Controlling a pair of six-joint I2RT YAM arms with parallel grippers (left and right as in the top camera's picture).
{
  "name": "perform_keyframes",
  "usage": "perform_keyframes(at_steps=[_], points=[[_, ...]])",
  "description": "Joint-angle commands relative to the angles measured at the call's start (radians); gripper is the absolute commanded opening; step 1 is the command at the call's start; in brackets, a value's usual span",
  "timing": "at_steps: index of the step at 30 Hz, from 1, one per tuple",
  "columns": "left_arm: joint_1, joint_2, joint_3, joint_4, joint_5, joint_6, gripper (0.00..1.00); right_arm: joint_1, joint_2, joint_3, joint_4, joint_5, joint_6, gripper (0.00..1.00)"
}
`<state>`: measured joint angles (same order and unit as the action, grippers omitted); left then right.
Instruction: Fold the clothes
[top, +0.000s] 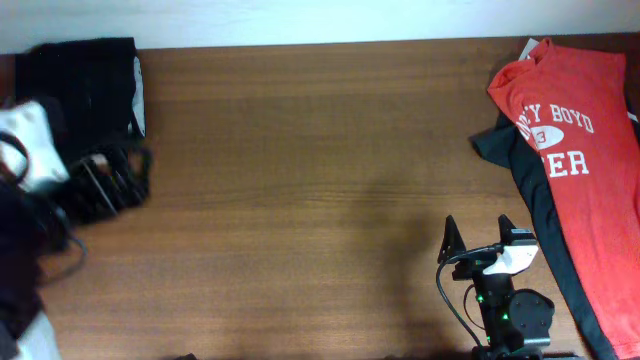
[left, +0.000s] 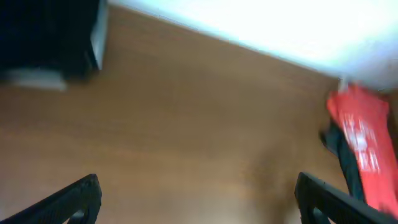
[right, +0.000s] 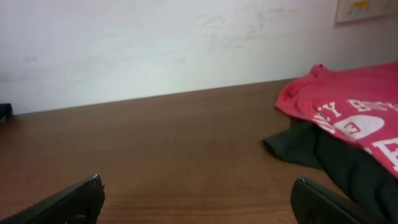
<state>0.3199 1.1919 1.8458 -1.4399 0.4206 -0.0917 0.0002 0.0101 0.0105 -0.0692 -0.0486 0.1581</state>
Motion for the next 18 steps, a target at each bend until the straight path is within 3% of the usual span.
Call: perform_keyframes(at_steps=[1,3,5,9,14,16,18], points=[[-0.069,-0.183,-0.34,-0.011,0.002,-0.002,0.99,0.008,-0.007,-0.005,-0.006,0.008,0.003,0.99],[-0.082,-0.362,-0.651,0.008,0.002,-0.002,0.99,0.008,-0.007,-0.005,-0.006,0.009,0.003,0.99],[-0.082,-0.45,-0.811,0.16,0.003,-0.001,0.99,0.008,-0.007,-0.005,-0.006,0.008,0.003,0.99],[-0.163,-0.58,-1.183,0.76,0.021,0.002,0.99,0.008,-0.007,-0.005,-0.006,0.008,0.003,0.99],[-0.2,-0.977,-1.752,1.393,0.021,0.002,0.99,0.008,-0.007,-0.005,-0.006,0.008,0.003,0.99],[-0.201,-1.112,-1.838,1.45,-0.05,0.002,0.99,0.008,-0.007,-0.005,-0.006,0.008,0.003,0.99],[-0.235,-1.182,-1.837,1.409,-0.257,0.002,0.99,0.008,-0.007,-0.005,-0.006,0.009,0.003,0.99]])
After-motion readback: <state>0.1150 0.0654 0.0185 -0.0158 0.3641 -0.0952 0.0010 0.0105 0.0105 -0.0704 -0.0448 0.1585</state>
